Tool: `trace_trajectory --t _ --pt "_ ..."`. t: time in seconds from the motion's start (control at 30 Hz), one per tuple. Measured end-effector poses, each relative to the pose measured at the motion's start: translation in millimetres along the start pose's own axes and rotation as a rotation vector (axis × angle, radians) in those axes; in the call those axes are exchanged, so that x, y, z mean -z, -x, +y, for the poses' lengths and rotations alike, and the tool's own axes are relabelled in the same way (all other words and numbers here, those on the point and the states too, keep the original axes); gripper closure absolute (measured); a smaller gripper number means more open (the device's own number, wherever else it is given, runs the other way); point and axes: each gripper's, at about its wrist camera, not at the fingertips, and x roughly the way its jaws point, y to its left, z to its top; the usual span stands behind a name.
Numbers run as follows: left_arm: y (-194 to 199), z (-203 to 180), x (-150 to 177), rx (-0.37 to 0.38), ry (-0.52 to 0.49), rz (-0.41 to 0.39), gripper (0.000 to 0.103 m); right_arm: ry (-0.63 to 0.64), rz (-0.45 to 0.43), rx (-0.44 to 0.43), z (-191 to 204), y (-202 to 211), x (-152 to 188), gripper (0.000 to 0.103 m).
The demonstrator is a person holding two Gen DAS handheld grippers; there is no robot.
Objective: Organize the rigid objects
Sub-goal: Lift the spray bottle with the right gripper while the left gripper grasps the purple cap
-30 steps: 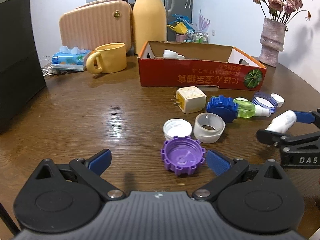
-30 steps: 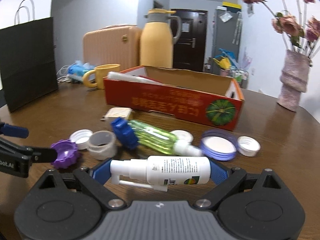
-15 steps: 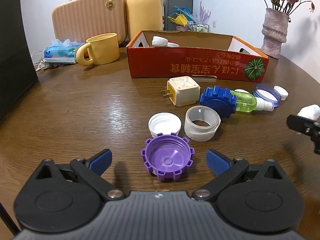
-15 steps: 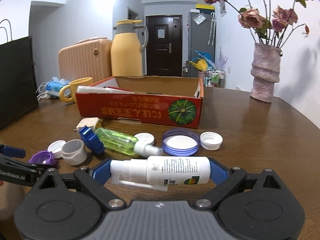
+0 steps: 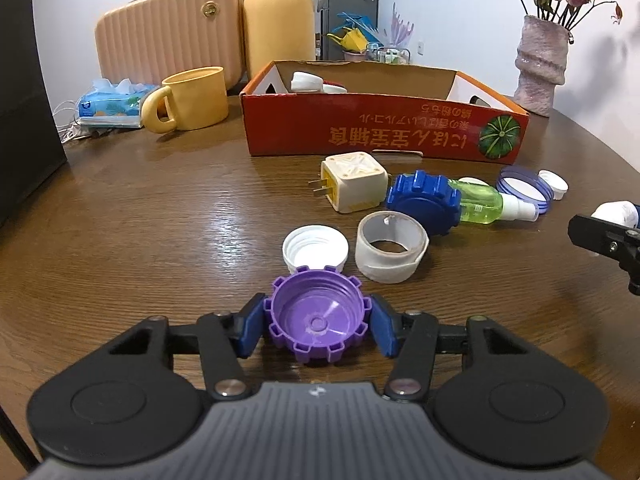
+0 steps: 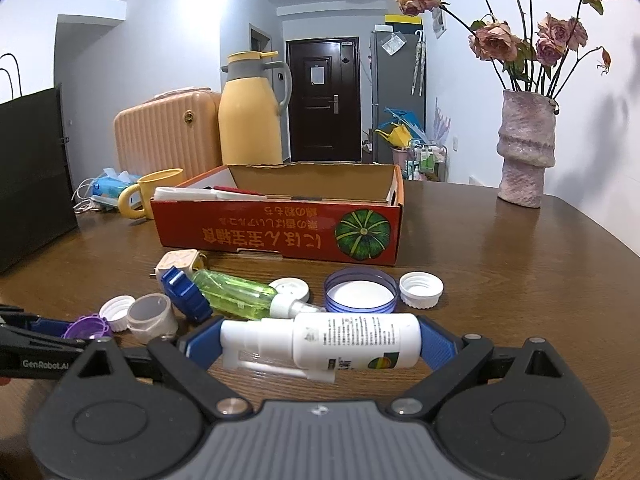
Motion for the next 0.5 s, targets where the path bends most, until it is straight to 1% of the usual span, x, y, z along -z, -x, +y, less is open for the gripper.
trace_trajectory --t 0.23,0.5 --pt "9 4 -8 -0.009 -0.007 -0.039 0.048 0.002 -0.017 -0.008 6 3 -7 0.005" --pt "26 12 -35 -0.008 0.013 -0.122 0.048 0.010 -0.058 -0.011 15 4 -26 0.005"
